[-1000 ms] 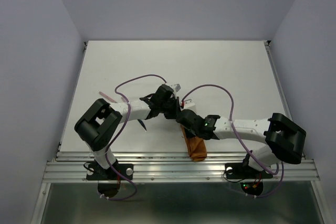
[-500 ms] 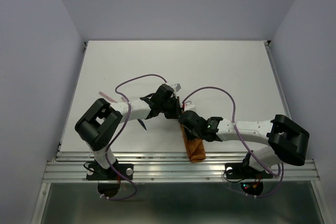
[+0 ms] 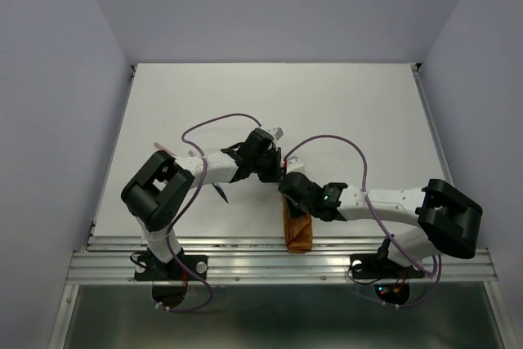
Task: Fold the napkin into a case and place the utensils inside
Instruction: Smooth out the smaller rectangle-folded napkin at the center of the board.
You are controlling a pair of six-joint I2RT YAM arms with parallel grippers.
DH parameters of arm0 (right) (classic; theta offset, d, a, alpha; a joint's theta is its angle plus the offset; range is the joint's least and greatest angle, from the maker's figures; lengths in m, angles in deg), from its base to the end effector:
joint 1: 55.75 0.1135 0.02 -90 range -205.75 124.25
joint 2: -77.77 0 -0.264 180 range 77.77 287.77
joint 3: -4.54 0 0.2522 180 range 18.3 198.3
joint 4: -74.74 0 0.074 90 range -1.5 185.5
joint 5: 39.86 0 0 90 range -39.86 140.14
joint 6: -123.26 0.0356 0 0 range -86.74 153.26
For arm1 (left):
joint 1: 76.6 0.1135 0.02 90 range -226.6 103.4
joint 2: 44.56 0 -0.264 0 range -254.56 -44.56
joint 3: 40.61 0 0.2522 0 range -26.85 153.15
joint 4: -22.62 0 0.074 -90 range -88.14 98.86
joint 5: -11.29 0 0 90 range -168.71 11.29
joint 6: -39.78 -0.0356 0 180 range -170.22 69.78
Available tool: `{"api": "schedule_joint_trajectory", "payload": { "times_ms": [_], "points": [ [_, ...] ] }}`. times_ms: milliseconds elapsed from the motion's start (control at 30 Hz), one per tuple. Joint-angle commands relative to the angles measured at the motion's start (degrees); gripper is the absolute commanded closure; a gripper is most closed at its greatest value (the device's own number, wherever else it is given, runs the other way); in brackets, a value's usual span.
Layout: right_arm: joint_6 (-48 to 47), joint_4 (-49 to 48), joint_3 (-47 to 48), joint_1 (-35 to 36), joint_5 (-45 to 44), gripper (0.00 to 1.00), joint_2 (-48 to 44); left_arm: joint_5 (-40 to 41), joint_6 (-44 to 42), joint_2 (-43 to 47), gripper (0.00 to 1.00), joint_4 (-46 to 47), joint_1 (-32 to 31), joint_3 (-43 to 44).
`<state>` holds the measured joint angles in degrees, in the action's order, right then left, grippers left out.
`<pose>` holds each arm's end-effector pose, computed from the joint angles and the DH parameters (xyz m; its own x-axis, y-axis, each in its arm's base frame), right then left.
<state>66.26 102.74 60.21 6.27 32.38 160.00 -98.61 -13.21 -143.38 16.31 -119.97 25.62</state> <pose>0.1374 0.2355 0.1744 -0.7334 -0.2750 -0.6217 -0.4276 0.8976 0.1074 0.2509 -0.2537 0.1710 -0.8691 0.0424 -0.4928 0.3946 0.6601 -0.6391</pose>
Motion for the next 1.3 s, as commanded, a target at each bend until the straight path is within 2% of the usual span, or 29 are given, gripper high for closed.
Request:
{"api": "schedule_joint_trajectory", "payload": {
  "times_ms": [0, 333, 733, 800, 833, 867, 967, 1100, 1200, 1267],
  "points": [
    [-0.9, -3.9, 2.6, 0.6, -3.2, 0.99, 2.3, 1.0, 1.0, -0.6, 1.0, 0.6, 1.1, 3.3],
    [-5.6, -6.9, 7.0, -1.4, -4.0, 0.99, 7.8, 0.7, 2.3, -1.2, 1.0, 1.6, 5.8, 3.4],
    [-8.4, -8.7, 12.7, -1.9, -1.9, 0.99, 12.6, 1.6, 3.1, -0.4, 1.0, 1.8, 7.6, 1.7],
    [-8.1, -8.9, 13.3, -1.9, -1.6, 0.93, 13.3, 1.7, 3.2, -0.3, 1.0, 1.5, 7.7, 1.7],
    [-8.0, -9.1, 13.4, -1.9, -1.6, 0.85, 13.4, 1.6, 3.2, -0.3, 1.0, 1.3, 7.7, 1.8],
    [-7.9, -9.1, 13.4, -1.9, -1.7, 0.85, 13.4, 1.7, 3.2, -0.3, 1.0, 1.0, 7.7, 1.8],
    [-7.2, -9.1, 13.3, -1.9, -1.5, 0.69, 12.5, 2.1, 2.9, 0.1, 0.84, 0.2, 7.7, 2.1],
    [-5.9, -9.1, 12.4, -2.4, -1.1, 0.62, 9.5, 3.8, 1.7, 1.4, 0.64, -1.8, 7.7, 2.7],
    [-5.0, -9.1, 11.4, -3.6, -0.7, 0.58, 7.3, 5.1, 0.3, 2.8, 0.58, -4.0, 7.7, 3.4],
    [-3.9, -9.0, 10.3, -4.2, 0.0, 0.56, 4.9, 6.1, -0.5, 3.9, 0.48, -5.5, 7.8, 3.6]
  ]
}}
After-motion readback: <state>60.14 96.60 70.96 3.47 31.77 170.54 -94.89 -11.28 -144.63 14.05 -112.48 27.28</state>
